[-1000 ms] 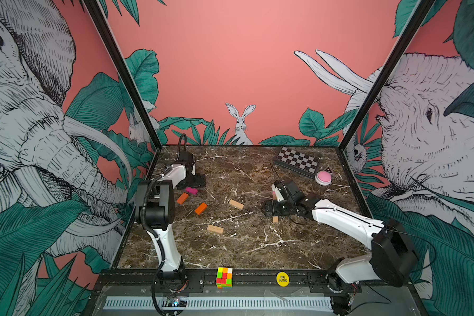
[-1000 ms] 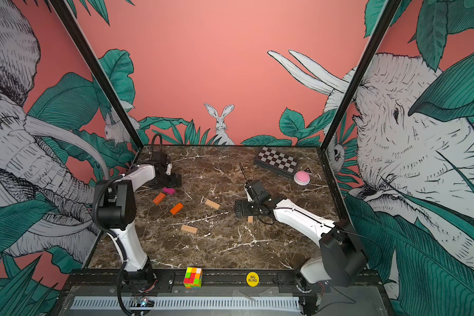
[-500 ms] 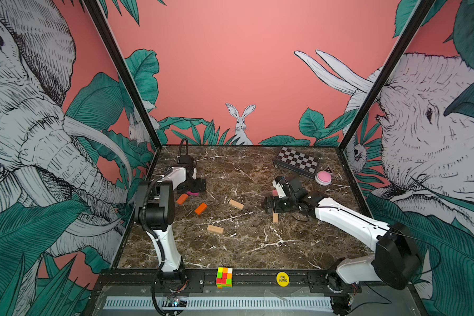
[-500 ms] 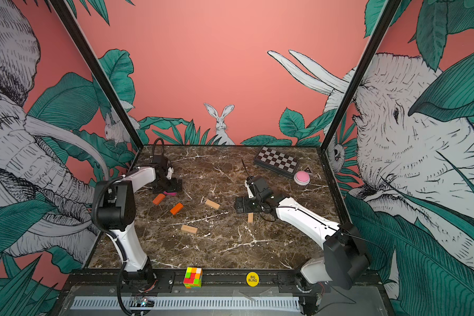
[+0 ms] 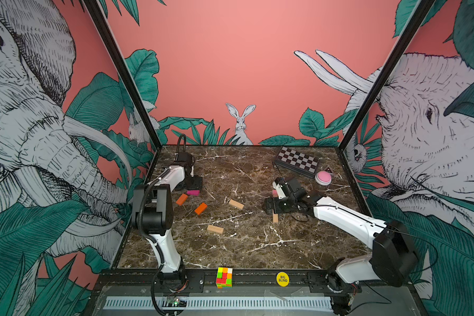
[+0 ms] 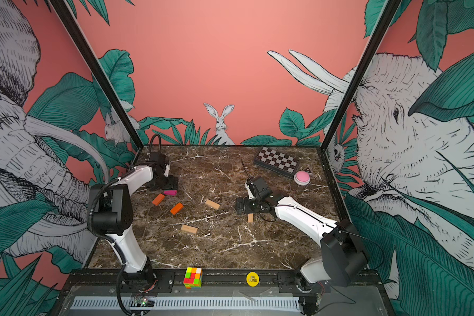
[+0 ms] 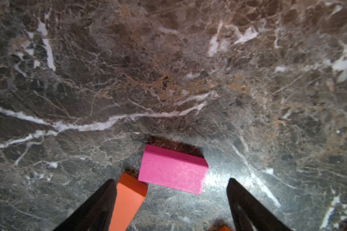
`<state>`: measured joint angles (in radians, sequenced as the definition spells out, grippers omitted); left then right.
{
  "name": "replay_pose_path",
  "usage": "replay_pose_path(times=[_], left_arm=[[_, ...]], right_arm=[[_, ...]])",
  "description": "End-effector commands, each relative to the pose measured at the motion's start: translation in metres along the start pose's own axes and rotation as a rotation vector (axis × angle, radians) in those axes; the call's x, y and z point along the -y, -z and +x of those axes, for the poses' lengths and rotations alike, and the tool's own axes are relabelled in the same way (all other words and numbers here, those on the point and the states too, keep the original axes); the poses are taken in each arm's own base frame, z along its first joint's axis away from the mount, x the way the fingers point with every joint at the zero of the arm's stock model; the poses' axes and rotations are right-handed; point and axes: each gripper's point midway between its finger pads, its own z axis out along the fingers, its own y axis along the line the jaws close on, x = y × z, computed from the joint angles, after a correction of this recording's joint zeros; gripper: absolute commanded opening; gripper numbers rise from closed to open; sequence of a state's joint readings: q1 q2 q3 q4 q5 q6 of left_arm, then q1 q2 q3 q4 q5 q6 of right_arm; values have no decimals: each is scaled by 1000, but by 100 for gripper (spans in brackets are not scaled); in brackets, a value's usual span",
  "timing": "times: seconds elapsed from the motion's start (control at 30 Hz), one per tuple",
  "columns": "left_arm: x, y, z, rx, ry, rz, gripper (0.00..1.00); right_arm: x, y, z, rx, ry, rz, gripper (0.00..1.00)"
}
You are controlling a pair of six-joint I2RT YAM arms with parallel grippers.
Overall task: Assemble the letter p with building blocks
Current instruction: Pick up the building block from the center of the board.
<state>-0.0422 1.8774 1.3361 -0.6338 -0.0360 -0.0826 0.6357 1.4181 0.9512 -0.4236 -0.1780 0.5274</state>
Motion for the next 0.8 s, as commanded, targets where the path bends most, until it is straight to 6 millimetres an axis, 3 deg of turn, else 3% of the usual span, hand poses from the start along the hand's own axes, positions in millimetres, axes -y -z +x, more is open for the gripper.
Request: replay_pose_path(times=[0.0, 0.43, 0.77], left_arm=[[-5, -2, 3, -36, 4, -18, 84], [4, -17, 11, -98, -33, -4, 81], [20, -17, 21, -116, -31, -11, 65]], right_arm=[[-6, 9, -9, 31, 0, -22, 99], [3, 8, -2, 27, -20, 12, 99], [5, 6, -3, 26, -28, 23, 99]])
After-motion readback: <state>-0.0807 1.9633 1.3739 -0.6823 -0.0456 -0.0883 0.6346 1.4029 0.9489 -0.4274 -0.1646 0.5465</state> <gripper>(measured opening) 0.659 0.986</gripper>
